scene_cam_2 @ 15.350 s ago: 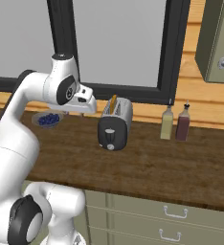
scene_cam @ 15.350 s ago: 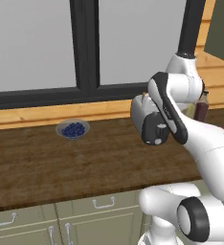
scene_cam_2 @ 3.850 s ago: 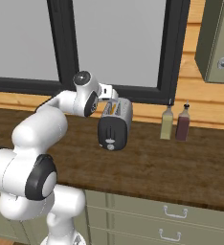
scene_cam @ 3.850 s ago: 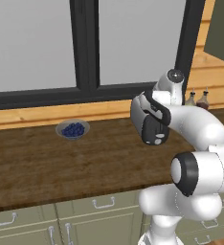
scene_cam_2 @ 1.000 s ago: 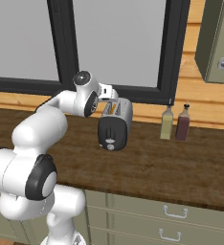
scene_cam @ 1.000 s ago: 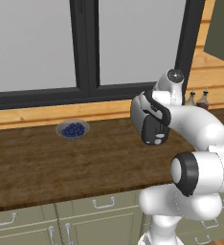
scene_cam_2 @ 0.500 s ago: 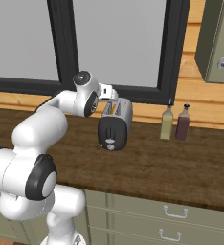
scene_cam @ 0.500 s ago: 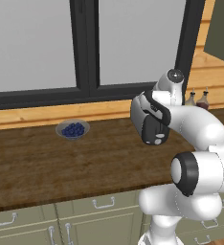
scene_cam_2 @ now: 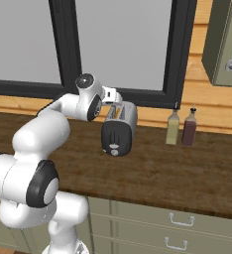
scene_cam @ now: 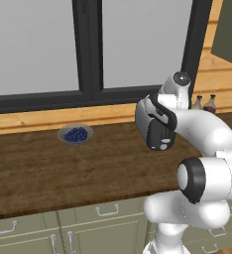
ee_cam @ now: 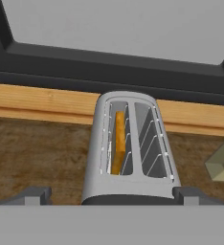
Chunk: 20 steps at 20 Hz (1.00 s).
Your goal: Start the toaster. Once the lever pops up, take the bread to the plate on the dining counter.
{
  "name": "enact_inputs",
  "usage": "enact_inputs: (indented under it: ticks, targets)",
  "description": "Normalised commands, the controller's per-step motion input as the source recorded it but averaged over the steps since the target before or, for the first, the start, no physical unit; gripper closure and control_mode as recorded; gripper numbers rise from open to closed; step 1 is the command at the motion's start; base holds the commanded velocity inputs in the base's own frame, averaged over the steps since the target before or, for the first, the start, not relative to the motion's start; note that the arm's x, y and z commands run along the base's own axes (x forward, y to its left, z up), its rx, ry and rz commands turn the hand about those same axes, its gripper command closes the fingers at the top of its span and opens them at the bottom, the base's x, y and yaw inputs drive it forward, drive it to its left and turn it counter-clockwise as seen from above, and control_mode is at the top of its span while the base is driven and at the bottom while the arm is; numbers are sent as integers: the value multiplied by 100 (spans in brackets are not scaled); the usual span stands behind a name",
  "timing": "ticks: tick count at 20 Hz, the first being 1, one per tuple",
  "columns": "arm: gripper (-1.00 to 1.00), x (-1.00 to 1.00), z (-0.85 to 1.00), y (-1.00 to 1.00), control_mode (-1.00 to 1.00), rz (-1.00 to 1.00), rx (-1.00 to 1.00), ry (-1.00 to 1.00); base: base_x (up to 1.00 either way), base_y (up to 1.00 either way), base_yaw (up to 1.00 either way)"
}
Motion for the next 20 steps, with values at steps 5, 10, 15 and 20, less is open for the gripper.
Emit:
enact_inputs:
  ticks: [5, 10, 15, 20]
  targets:
    - [-100, 0, 0, 0, -100, 0, 0, 0, 0, 0, 0]
    - [-100, 0, 0, 0, -100, 0, 0, 0, 0, 0, 0]
    - [-100, 0, 0, 0, -100, 0, 0, 0, 0, 0, 0]
    - [-100, 0, 0, 0, -100, 0, 0, 0, 0, 0, 0]
